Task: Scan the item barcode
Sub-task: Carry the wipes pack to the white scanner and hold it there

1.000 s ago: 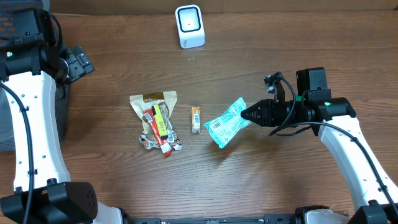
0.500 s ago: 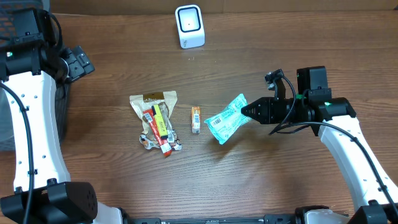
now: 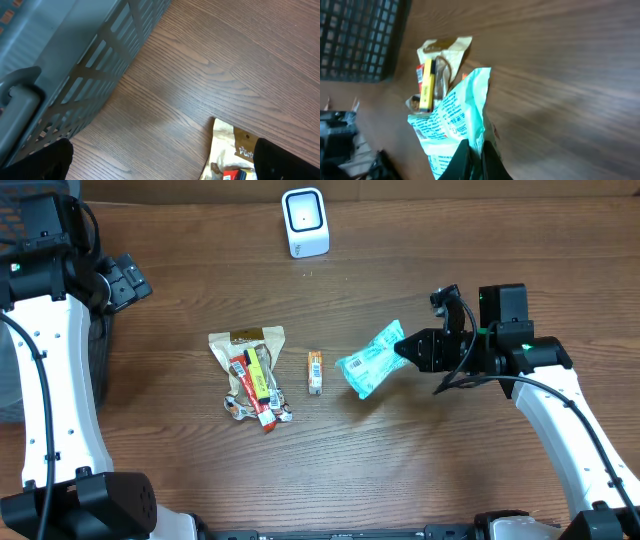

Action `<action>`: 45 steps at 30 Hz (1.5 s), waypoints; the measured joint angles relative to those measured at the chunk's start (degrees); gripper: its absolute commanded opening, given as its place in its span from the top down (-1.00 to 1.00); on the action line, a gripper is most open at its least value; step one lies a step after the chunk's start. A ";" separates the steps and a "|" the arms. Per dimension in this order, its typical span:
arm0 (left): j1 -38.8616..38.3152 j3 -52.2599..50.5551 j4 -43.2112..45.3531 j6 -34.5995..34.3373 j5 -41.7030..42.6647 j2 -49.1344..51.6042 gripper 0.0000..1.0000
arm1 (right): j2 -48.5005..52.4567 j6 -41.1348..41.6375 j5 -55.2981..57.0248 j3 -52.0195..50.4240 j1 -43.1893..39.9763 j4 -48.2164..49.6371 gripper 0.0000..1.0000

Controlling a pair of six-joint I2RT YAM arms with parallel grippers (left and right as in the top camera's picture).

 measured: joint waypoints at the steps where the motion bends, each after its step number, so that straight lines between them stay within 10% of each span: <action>1: 0.00 0.00 0.00 0.00 0.00 0.00 -1.00 | 0.00 0.61 0.39 -0.02 0.00 1.11 0.93; 11: 0.00 0.00 0.00 0.00 0.00 0.00 -1.00 | 0.00 6.80 1.40 1.33 0.00 4.22 0.93; 29: 0.00 0.00 0.00 0.00 0.00 0.00 -1.00 | 5.18 11.93 6.14 38.36 1.84 -2.27 0.93; 45: 0.00 0.00 0.00 0.00 0.00 0.00 -1.00 | 20.57 1.11 36.37 38.71 16.48 13.31 0.93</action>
